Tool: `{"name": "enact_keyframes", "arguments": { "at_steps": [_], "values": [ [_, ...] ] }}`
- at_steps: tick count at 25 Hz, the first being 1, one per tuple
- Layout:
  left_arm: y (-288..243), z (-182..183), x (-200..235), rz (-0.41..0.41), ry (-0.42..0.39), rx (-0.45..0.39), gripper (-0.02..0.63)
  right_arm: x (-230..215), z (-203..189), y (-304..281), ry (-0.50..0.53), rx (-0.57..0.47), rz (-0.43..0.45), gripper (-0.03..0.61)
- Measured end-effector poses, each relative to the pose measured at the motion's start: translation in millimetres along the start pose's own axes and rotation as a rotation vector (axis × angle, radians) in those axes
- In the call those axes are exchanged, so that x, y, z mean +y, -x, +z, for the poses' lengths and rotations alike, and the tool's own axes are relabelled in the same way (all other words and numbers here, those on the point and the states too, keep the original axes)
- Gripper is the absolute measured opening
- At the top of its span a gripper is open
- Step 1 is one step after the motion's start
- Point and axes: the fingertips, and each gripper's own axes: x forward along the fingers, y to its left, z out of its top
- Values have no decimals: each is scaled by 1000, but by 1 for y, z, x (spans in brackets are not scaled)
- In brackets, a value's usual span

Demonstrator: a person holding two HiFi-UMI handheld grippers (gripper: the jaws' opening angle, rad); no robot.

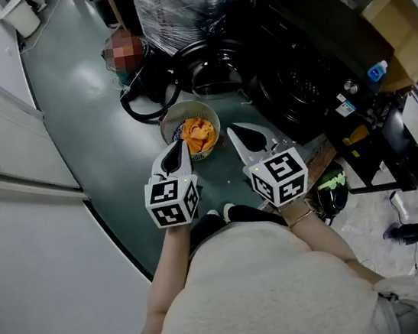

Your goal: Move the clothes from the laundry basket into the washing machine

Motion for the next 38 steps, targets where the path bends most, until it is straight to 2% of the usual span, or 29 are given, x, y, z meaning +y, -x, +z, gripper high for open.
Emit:
{"name": "enact_keyframes", "arguments": {
  "at_steps": [11, 18, 24, 32, 38],
  "values": [
    [-15, -3, -9, -3, -1, 19, 0, -20, -2, 3, -27, -6, -8, 21],
    [-25, -2, -19, 1, 9, -11, 0, -31, -3, 4, -15, -16, 50, 23],
    [-37, -12, -21, 27, 8, 32, 0, -44, -18, 1, -20, 0, 55, 23],
    [-62, -14, 8, 53, 39, 59, 0, -60, -21, -37, -62, 35, 48, 23],
    [-105, 1, 43, 35, 60, 69, 0, -74, -6, -94, -52, 40, 53, 23]
  ]
}}
